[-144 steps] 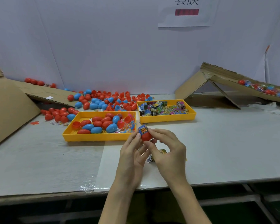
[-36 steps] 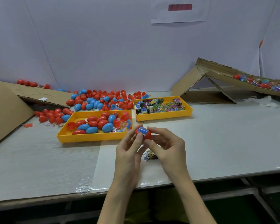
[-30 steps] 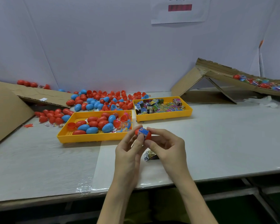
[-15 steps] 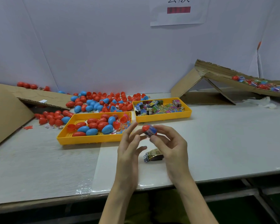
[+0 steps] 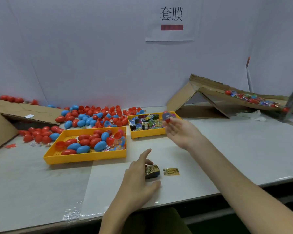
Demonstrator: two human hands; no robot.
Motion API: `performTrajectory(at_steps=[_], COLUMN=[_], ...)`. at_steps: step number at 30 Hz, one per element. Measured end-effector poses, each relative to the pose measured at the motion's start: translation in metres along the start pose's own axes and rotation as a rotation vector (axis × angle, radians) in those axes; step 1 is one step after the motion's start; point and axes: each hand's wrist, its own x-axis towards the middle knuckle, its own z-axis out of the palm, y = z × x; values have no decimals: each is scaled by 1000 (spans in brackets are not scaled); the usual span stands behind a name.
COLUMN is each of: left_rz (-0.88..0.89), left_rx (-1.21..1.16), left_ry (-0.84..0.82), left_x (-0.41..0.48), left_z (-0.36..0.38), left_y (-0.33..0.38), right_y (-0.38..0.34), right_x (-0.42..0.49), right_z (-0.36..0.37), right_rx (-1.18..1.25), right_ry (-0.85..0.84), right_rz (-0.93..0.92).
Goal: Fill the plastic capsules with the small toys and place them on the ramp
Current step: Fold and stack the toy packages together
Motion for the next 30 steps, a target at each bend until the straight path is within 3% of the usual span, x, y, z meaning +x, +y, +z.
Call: performTrajectory(at_steps=[3,5,7,12,17,21,30], left_rz=[-7,-19,-26,-10,24,23,12], left_rx=[-3,-13,-29,-106,-122,-138,-129], left_ry=[-28,-41,-65,-80,89,160,209], left_x=[0,0,1,3,-2,-5,-7], left_z=[-2,-2,-5,-16,-13,-12,-11], left_y=[0,-1,-4,-12,-11,-13,-9], right_y=[-70,-91,-74,3,49,84,103], right_x=[41,56,54,13,-43,-64,-56], right_z=[20,20,11,-14,-21,-26,-36], right_rx=[78,31,-85,-327,-636,-930,-1190], right_ry=[45,150,172,18,-44,22,45], right_rz=[-281,-343,-284,-191,-401,-647,-552])
